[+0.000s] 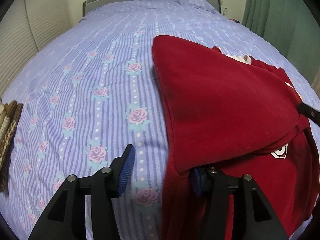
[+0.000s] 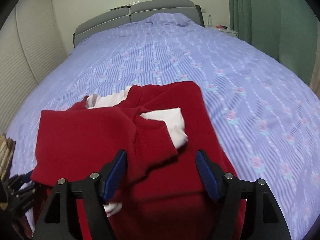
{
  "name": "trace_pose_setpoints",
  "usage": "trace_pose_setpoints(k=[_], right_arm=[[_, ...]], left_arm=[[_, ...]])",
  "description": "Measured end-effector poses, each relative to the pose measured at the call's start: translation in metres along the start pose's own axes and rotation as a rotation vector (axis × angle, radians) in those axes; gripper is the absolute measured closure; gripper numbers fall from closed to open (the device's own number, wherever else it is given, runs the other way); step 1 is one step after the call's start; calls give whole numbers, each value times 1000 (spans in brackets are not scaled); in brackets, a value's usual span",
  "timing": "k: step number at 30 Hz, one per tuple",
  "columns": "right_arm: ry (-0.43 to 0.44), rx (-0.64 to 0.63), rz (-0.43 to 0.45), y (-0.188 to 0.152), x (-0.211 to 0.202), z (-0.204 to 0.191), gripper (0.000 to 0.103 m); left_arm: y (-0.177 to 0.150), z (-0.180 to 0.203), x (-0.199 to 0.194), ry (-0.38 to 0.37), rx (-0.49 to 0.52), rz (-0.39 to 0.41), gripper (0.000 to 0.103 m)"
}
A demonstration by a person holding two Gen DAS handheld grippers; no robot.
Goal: Fold small clothes
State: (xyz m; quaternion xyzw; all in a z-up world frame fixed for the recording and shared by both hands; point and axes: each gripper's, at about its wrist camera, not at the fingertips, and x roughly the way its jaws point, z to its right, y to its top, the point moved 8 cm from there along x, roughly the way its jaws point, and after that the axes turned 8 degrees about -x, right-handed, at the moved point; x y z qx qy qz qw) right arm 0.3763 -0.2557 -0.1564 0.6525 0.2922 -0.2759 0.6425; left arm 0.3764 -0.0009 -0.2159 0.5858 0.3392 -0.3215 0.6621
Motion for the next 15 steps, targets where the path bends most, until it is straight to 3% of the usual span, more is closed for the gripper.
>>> trace_pose_setpoints(k=[5, 9, 15], right_arm=[[-92, -25, -1, -21, -30, 13, 32], [-160, -71, -2, -44, -54, 22, 32], [-161, -78, 14, -69, -90, 35, 32]], left_arm=[[-3, 1, -9, 24, 41, 32, 44], [-19, 6, -39, 27, 79, 67, 44], [-44, 13, -89, 24, 131, 111, 44]])
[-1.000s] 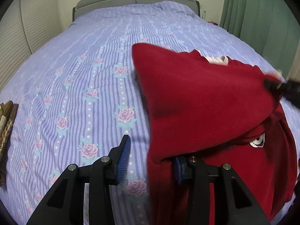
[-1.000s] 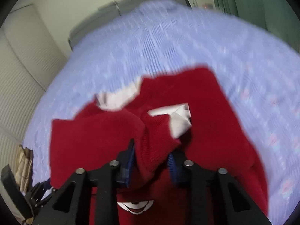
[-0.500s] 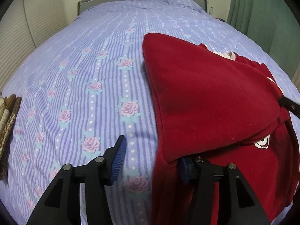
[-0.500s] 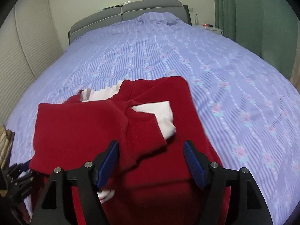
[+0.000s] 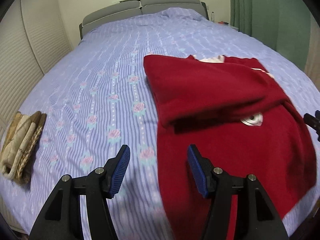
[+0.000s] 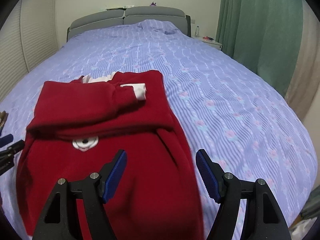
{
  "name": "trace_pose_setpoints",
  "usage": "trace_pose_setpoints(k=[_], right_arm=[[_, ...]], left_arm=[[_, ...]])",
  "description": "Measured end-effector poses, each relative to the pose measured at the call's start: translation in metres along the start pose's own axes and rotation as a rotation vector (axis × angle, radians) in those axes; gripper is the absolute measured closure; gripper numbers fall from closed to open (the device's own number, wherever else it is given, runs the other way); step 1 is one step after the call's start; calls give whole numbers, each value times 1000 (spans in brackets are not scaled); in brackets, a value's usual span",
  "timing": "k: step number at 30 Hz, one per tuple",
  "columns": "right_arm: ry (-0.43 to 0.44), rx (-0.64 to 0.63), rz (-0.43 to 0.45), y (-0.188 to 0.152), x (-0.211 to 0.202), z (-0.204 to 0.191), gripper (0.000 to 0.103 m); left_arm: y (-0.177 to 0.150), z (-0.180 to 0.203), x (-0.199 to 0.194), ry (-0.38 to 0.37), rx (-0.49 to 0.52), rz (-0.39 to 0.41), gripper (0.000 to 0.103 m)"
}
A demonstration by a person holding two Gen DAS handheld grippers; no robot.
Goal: Fold small clothes
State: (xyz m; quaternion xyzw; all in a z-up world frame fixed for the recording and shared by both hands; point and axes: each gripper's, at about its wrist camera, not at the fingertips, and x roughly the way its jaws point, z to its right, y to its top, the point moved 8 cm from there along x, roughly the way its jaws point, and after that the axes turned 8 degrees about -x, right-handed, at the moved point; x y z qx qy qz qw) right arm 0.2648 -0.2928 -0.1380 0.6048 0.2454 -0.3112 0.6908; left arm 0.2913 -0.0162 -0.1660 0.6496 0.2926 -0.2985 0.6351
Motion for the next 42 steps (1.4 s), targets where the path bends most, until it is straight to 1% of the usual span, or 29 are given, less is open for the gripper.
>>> trace_pose_setpoints(k=[3, 5, 7, 10, 13, 15, 17, 19, 22, 24, 26, 29, 32, 36, 39, 42], right_arm=[[5, 20, -7, -14, -12, 11, 32], [11, 20, -8, -22, -17, 15, 32], [-6, 35, -24, -26, -20, 21, 32], [17, 59, -33, -33, -28, 27, 32], [1, 47, -61, -53, -35, 31, 32], [14, 87, -80, -73, -41, 33, 32], [9, 130, -98, -92, -44, 32, 32], [8, 124, -120, -102, -44, 27, 32], [12, 123, -129, -109, -47, 23, 32], [20, 134, -129, -112, -50, 25, 32], [35, 159, -133, -118, -52, 28, 32], [63, 191, -159, -127, -46, 31, 32], [57, 189, -182, -132, -38, 33, 32], [86, 205, -204, -137, -31, 33, 32], [95, 195, -213, -139, -27, 31, 32], [91, 158, -220, -142, -19, 27, 32]], left_arm=[[-9, 3, -17, 4, 4, 5, 44], [-18, 7, -26, -23, -6, -8, 44], [-25, 10, -30, -37, -22, -23, 44], [-38, 12, -36, -50, -35, -34, 44], [-57, 11, -40, -70, -43, -50, 43], [-71, 7, -44, -79, -52, -53, 38], [-86, 3, -45, -76, -60, -60, 38], [-98, 2, -44, -85, -63, -83, 38], [-109, 0, -46, -107, -81, -105, 38], [-114, -2, -47, -141, -125, -125, 38], [-119, -3, -44, -159, -155, -149, 38], [-126, -2, -39, -158, -162, -174, 38], [-133, 4, -34, -161, -158, -199, 38], [-138, 11, -29, -185, -165, -225, 38], [-141, 12, -28, -184, -163, -220, 37], [-144, 13, -28, -212, -197, -228, 38]])
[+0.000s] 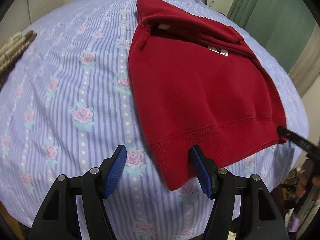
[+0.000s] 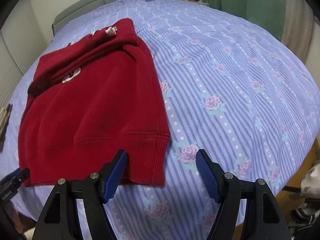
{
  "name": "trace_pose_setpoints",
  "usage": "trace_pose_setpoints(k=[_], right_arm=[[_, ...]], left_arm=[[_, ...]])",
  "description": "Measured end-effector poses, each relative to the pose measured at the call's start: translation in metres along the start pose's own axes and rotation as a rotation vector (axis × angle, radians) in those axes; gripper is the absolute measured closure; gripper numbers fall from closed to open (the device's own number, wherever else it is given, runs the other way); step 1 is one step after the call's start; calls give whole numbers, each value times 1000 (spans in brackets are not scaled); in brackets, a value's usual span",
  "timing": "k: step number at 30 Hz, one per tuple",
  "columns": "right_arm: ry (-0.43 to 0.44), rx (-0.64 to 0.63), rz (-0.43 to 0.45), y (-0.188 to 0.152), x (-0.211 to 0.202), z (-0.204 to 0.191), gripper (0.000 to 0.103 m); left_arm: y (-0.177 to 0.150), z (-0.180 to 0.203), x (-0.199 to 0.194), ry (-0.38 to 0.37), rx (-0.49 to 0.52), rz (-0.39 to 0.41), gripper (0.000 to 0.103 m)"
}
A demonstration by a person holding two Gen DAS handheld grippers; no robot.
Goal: Fold small clothes
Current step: 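Grasp the sweatshirt hem with the left tool while the right tool grasps it too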
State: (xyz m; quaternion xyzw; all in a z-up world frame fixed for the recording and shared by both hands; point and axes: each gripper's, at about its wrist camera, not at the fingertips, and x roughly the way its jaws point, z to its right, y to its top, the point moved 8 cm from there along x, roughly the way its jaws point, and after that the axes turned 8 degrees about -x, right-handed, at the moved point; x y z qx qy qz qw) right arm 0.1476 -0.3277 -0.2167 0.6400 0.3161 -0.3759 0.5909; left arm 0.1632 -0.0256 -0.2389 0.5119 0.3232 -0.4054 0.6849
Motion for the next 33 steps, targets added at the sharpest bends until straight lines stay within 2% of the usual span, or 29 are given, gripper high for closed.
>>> trace_pose_setpoints(k=[2, 5, 7, 9, 11, 13, 14, 15, 18, 21, 25, 29, 33], right_arm=[[-5, -11, -5, -2, 3, -2, 32], [10, -22, -8, -5, 4, -11, 33], [11, -42, -10, -7, 6, -17, 41], [19, -72, -7, -8, 6, -25, 56], [26, -103, -2, -7, 6, -32, 63], [31, -115, 3, -6, 7, -35, 72], [42, -111, 5, -5, 6, -36, 79], [49, -101, 6, -3, 3, -36, 82], [59, -82, 37, 4, -10, -37, 84], [71, -64, 62, 8, -22, -36, 84], [89, -40, 119, 18, -45, -37, 84], [122, -49, 183, 39, -64, -41, 84], [127, 10, 238, 62, -81, -30, 84]], left_arm=[[-5, 1, 0, -5, -2, 8, 39], [-11, 10, -1, -37, 7, 5, 55], [-12, 13, 1, -44, 9, 8, 62], [-9, 14, 5, -58, -2, 17, 65], [-4, 13, 8, -91, -25, 17, 69], [1, 13, 7, -119, -47, 11, 81], [3, 12, 5, -136, -64, 5, 85], [5, 12, 4, -148, -77, -2, 86], [9, 9, -4, -172, -108, -10, 89], [12, 11, -20, -174, -98, 20, 90], [25, 20, -47, -213, -86, 72, 92], [47, 20, -77, -244, -125, 125, 93], [77, 26, -95, -254, -130, 170, 93]])
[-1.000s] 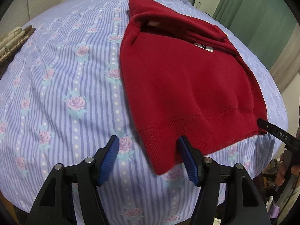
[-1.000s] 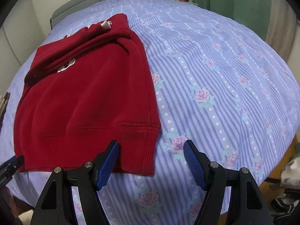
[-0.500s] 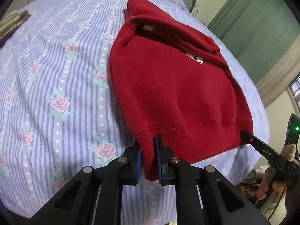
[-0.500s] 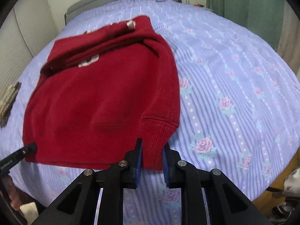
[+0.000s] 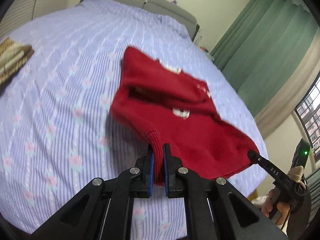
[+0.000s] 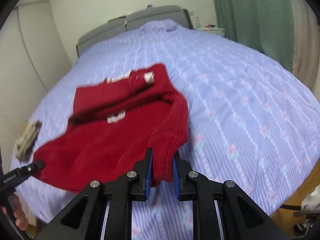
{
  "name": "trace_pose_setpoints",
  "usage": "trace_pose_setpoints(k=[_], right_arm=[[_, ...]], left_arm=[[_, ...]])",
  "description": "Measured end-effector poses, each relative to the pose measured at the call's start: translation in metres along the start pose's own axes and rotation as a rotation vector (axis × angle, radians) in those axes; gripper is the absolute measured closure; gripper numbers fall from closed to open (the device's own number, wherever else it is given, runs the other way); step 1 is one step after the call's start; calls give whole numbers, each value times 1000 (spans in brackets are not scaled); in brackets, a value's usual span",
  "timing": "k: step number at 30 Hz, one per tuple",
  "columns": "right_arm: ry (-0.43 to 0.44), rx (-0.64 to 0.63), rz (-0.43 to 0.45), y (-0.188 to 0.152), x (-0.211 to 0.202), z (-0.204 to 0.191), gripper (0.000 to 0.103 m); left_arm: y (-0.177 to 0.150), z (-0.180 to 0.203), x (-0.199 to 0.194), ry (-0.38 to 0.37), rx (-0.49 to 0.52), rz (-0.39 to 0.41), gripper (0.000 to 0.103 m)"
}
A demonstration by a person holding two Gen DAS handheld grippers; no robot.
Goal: Fold small clothes
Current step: 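Grasp the sweatshirt hem with the left tool while the right tool grasps it too, then lift the hem and fold it toward the collar with both tools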
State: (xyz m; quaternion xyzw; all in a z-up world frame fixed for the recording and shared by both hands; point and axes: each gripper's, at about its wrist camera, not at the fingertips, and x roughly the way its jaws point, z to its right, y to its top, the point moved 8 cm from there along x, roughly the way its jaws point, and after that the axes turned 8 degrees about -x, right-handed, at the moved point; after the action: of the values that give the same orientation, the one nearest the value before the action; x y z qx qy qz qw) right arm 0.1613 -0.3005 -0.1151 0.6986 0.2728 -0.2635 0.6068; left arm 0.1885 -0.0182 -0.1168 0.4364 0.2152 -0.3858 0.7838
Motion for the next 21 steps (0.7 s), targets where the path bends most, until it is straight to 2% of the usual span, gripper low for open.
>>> trace_pose_setpoints(k=[7, 14, 21], right_arm=[[26, 80, 67, 57, 3, 6, 85], [56, 147, 124, 128, 17, 7, 85], [66, 151, 126, 186, 44, 3, 85]], left_arm=[[60, 23, 6, 30, 18, 66, 93], [127, 36, 14, 50, -27, 124, 93], [186, 37, 46, 95, -51, 119, 93]])
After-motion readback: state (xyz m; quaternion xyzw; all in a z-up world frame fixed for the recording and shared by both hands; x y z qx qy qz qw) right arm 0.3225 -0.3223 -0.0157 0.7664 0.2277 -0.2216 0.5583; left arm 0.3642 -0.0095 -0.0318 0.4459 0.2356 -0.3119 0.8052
